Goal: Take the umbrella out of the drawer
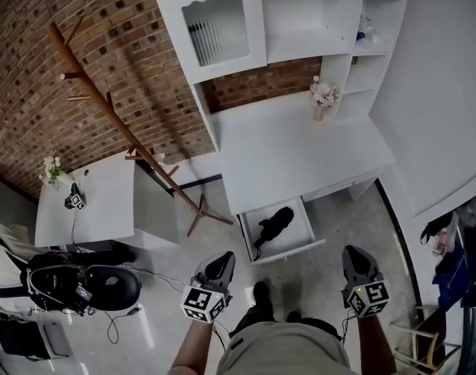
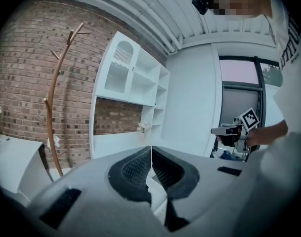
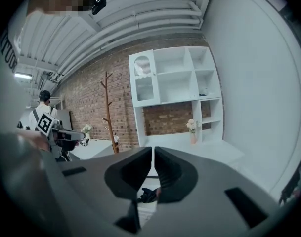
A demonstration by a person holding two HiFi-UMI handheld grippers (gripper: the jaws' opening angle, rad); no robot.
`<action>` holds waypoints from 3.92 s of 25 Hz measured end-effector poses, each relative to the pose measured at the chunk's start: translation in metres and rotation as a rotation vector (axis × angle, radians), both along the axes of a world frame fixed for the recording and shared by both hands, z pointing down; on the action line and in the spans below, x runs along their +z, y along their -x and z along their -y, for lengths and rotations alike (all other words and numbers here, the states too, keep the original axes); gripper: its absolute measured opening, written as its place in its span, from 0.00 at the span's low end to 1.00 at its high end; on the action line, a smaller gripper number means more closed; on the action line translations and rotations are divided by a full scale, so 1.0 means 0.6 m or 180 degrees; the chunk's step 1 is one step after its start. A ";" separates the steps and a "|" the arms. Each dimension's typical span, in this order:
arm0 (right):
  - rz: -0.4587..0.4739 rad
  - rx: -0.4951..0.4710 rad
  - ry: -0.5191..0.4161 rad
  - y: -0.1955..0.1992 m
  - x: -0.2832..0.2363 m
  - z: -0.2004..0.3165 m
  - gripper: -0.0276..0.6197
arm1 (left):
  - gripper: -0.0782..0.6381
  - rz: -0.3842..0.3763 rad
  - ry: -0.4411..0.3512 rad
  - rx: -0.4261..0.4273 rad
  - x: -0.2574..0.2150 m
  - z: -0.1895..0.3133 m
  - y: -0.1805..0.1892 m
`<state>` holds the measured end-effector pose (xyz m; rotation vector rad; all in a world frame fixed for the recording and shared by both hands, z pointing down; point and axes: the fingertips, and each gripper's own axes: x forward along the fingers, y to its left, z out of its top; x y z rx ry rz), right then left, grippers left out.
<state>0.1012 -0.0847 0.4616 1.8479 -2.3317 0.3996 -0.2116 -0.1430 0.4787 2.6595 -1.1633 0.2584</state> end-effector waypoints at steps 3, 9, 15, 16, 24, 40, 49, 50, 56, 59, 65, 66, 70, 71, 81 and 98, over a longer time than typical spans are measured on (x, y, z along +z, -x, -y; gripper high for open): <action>-0.0027 0.0093 0.0010 0.009 0.000 0.015 0.10 | 0.15 0.0026 0.0029 0.0141 0.013 0.032 -0.005; -0.0096 0.0244 0.0089 0.031 0.021 0.041 0.10 | 0.15 0.0036 0.0100 0.0382 0.050 0.088 -0.011; -0.0121 0.0376 0.0202 0.047 0.029 0.049 0.10 | 0.15 0.0090 0.0155 0.0700 0.070 0.118 -0.035; -0.0119 0.0401 0.0224 0.049 0.031 0.047 0.10 | 0.15 0.0093 0.0170 0.0739 0.074 0.121 -0.037; -0.0111 0.0567 0.0365 0.048 0.051 0.034 0.10 | 0.15 0.0113 0.0283 0.0926 0.104 0.132 -0.059; 0.0082 0.0450 0.0570 -0.009 0.117 0.080 0.10 | 0.15 0.0393 0.0392 0.1006 0.172 0.159 -0.151; 0.0223 0.0199 0.0797 -0.046 0.172 0.132 0.10 | 0.15 0.0621 0.0680 0.0956 0.247 0.168 -0.199; 0.0216 0.0178 0.0825 -0.052 0.180 0.134 0.10 | 0.15 0.0640 0.0714 0.0969 0.255 0.169 -0.207; 0.0259 0.0023 0.0986 -0.077 0.221 0.159 0.10 | 0.15 0.0774 0.0862 0.0957 0.309 0.184 -0.242; 0.0257 -0.0039 0.1064 -0.089 0.249 0.171 0.10 | 0.15 0.0832 0.0962 0.0899 0.348 0.193 -0.251; 0.0291 -0.0198 0.1208 -0.106 0.294 0.208 0.10 | 0.15 0.0951 0.1124 0.0894 0.408 0.221 -0.282; 0.0300 -0.0221 0.1230 -0.107 0.301 0.211 0.10 | 0.15 0.0986 0.1153 0.0910 0.417 0.222 -0.287; 0.0346 -0.0299 0.1313 -0.106 0.330 0.216 0.10 | 0.15 0.1113 0.1226 0.0939 0.470 0.219 -0.292; 0.0353 -0.0318 0.1329 -0.106 0.336 0.219 0.10 | 0.15 0.1146 0.1251 0.0951 0.479 0.221 -0.296; 0.0446 -0.0395 0.1506 -0.104 0.397 0.234 0.10 | 0.28 0.1521 0.1507 0.1113 0.590 0.231 -0.317; 0.0585 -0.0362 0.1686 -0.114 0.480 0.244 0.10 | 0.47 0.2388 0.1836 0.1174 0.804 0.244 -0.295</action>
